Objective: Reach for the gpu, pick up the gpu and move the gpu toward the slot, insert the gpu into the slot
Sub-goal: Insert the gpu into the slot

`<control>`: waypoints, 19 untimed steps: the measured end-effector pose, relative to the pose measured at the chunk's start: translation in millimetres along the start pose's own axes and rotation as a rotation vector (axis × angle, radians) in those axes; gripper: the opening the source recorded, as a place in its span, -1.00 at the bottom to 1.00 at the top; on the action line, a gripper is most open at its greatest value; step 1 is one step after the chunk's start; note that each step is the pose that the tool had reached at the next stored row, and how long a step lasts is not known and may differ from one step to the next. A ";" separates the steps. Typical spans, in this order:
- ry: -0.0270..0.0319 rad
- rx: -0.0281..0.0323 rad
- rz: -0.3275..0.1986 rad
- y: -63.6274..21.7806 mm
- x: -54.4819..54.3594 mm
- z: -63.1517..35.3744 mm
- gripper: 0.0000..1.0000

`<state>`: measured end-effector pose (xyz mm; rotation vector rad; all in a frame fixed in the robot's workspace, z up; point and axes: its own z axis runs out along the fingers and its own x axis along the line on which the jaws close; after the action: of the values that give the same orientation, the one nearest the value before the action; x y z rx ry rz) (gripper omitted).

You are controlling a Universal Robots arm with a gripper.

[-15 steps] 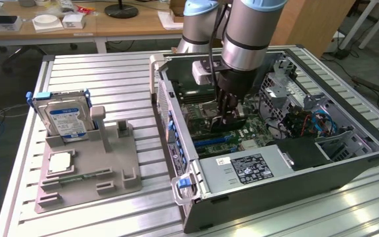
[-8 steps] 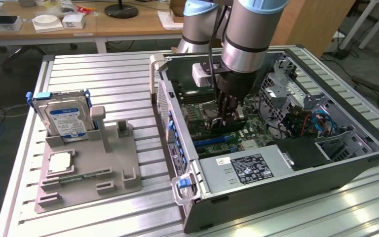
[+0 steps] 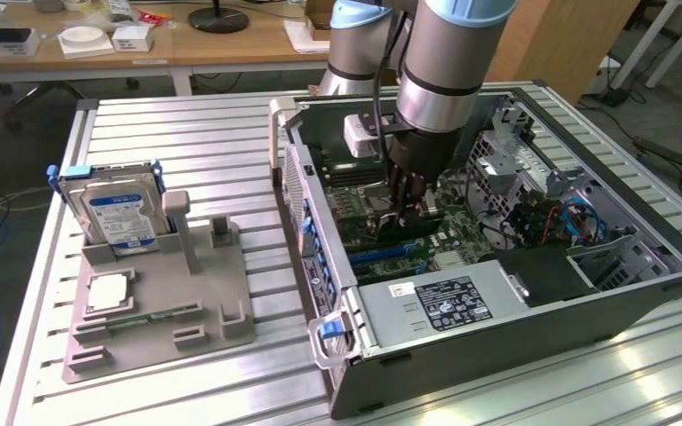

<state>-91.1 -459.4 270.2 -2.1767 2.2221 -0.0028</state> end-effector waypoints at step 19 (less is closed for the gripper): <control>0.0000 0.0000 0.000 4.5 0.7 8.1 -0.47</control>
<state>-95.4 -459.8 261.9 -2.1767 2.2221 -0.0027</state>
